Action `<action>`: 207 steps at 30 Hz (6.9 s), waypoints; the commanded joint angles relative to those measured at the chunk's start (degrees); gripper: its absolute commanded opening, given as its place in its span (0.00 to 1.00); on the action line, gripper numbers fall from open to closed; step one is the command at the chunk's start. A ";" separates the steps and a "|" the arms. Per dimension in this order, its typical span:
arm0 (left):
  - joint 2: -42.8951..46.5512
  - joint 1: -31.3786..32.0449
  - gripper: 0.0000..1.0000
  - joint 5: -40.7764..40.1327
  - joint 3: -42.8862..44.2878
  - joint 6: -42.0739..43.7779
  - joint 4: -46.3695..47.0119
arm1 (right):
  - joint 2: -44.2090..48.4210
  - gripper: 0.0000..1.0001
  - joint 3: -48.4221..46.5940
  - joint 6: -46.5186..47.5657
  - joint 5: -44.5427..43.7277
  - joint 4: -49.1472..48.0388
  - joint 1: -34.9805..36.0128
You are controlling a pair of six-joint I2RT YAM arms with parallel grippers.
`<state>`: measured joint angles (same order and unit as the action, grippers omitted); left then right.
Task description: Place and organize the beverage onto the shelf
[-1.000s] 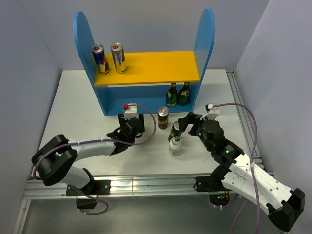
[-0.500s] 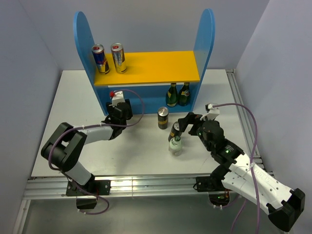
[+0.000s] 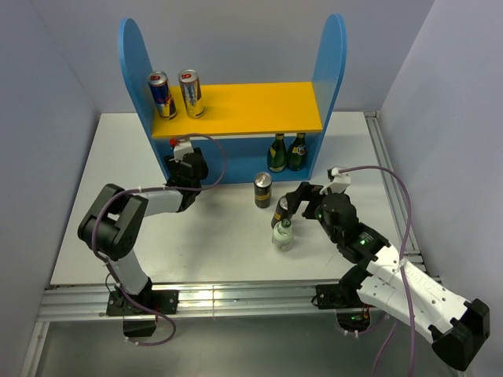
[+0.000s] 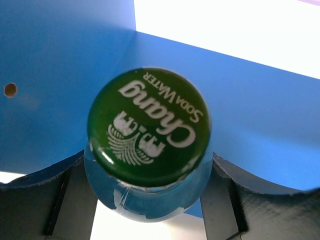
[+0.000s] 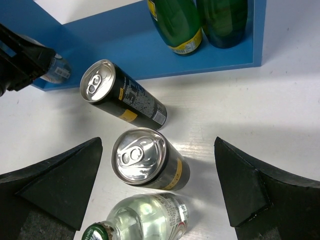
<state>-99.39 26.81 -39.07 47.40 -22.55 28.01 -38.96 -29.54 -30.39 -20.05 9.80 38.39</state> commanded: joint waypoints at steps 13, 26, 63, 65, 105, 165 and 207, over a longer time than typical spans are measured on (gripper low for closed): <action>0.60 -1.50 0.99 -0.92 6.22 0.31 4.87 | -0.42 1.00 0.18 0.33 0.45 -2.86 0.28; 10.26 5.44 0.99 -5.40 3.67 -1.00 -7.70 | 1.08 1.00 0.53 0.25 0.63 -2.51 0.37; 4.58 64.96 0.99 -17.45 -3.45 -12.01 -2.82 | 2.84 1.00 0.54 -0.11 -2.27 -1.45 0.28; 3.07 63.90 0.98 -16.05 -3.19 -10.69 0.36 | 2.66 1.00 0.62 -0.19 -2.18 -1.63 0.28; 14.30 52.48 0.00 -26.58 -8.28 -12.96 -10.25 | 1.96 1.00 1.33 -0.02 -1.39 -3.12 0.28; -5.20 5.71 0.75 -0.75 5.25 3.65 18.05 | -1.73 1.00 2.38 0.25 -0.60 -5.76 0.28; 22.59 38.40 0.99 -4.97 -18.66 -6.37 1.86 | 0.29 1.00 4.93 -0.37 3.96 -7.08 0.28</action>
<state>-73.60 63.07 -48.51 29.32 -28.75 24.95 -38.94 -25.28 -30.41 -18.39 5.19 38.39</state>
